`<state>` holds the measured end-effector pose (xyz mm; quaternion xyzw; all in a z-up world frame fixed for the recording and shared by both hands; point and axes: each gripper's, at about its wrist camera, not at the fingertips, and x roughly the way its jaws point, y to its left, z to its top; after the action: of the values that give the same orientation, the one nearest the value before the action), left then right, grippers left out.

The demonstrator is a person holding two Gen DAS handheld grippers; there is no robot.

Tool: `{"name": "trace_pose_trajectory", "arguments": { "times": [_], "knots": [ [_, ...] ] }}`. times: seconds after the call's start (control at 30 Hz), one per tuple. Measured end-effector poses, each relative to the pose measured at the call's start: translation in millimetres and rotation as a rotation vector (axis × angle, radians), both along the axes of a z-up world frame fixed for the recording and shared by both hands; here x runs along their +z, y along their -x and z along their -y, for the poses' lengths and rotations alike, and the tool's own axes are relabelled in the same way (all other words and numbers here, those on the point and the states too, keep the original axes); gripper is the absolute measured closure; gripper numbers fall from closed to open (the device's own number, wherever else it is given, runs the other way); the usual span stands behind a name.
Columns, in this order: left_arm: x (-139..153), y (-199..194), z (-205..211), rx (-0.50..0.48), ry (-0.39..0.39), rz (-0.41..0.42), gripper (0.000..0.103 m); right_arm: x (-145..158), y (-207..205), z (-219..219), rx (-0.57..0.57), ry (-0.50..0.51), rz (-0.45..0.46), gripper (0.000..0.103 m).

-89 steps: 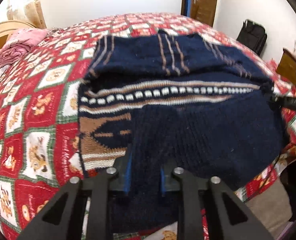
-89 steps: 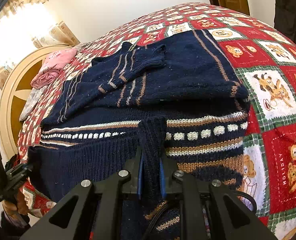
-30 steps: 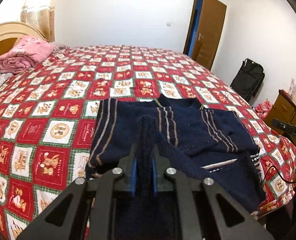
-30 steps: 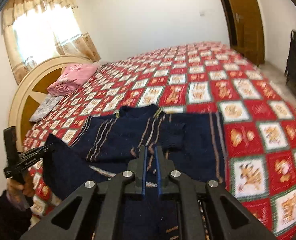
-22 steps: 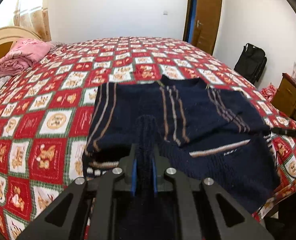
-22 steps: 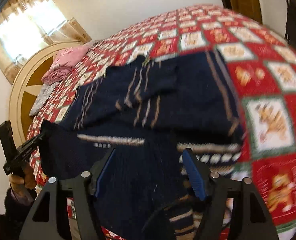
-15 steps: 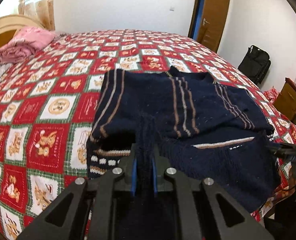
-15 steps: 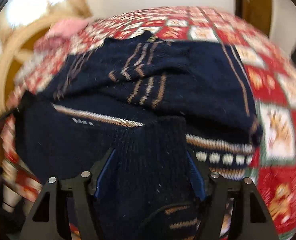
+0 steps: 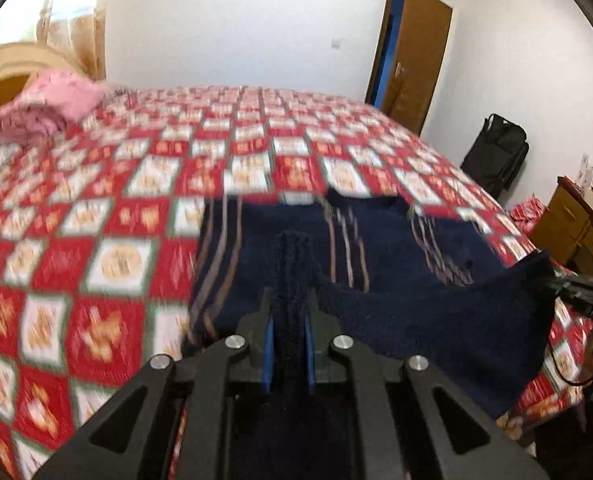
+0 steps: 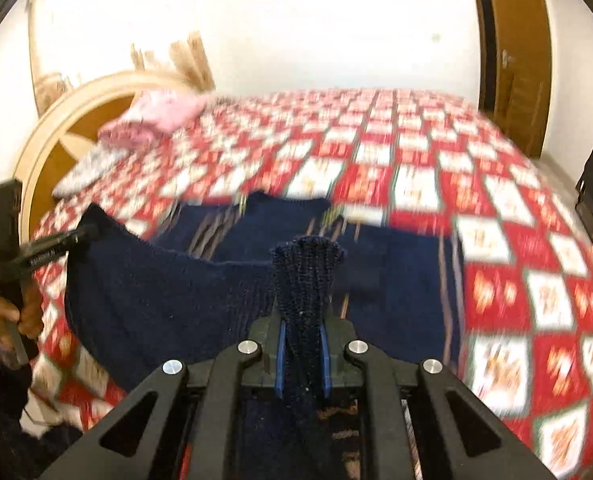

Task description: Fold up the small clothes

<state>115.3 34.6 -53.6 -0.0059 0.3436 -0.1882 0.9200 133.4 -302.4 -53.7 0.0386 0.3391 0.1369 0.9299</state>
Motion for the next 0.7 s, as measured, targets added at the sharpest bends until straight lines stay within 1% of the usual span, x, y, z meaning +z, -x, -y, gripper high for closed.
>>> {"name": "trace_pose_trajectory", "arguments": {
  "times": [0.1,0.17,0.23,0.3,0.37,0.43,0.47,0.57,0.6,0.63,0.67,0.7],
  "knots": [
    [18.9,-25.6,7.2,0.025,-0.009,0.048,0.090,11.2,-32.3,10.8,-0.056,0.013,0.038,0.090],
    [26.7,-50.7,14.0,0.034,-0.003,0.068,0.090,8.3,-57.7,18.2,-0.106,0.020,0.050,0.090],
    [24.6,-74.7,19.5,0.044,-0.010,0.069,0.090,-4.5,-88.7,24.0,-0.145,0.020,0.041,0.090],
    [15.8,-97.1,29.1,0.062,-0.026,0.059,0.090,-18.6,-112.0,23.6,-0.170,0.036,0.035,0.090],
    [2.6,-119.6,39.1,0.084,-0.041,0.036,0.090,-40.5,-135.0,19.1,-0.207,0.081,0.019,0.090],
    [-16.4,-139.9,50.7,0.108,-0.088,0.015,0.090,-62.2,-150.2,18.5,-0.235,0.105,-0.011,0.090],
    [-30.1,-150.9,56.4,0.116,-0.117,-0.008,0.090,-75.9,-157.2,18.0,-0.249,0.120,-0.030,0.090],
    [-62.8,-167.8,63.5,0.138,-0.186,-0.060,0.088,-103.3,-170.1,14.4,-0.257,0.176,-0.080,0.089],
    [-70.4,-170.2,64.4,0.144,-0.198,-0.076,0.086,-105.9,-171.5,14.0,-0.260,0.185,-0.094,0.089],
    [-78.9,-173.2,63.9,0.148,-0.207,-0.095,0.084,-103.6,-172.3,13.9,-0.271,0.201,-0.081,0.089],
    [-85.7,-174.6,63.5,0.151,-0.214,-0.109,0.083,-103.0,-171.9,12.9,-0.271,0.209,-0.075,0.087],
    [-86.5,-172.8,63.3,0.154,-0.212,-0.101,0.083,-104.2,-172.4,12.3,-0.268,0.215,-0.082,0.087]
  ]
}}
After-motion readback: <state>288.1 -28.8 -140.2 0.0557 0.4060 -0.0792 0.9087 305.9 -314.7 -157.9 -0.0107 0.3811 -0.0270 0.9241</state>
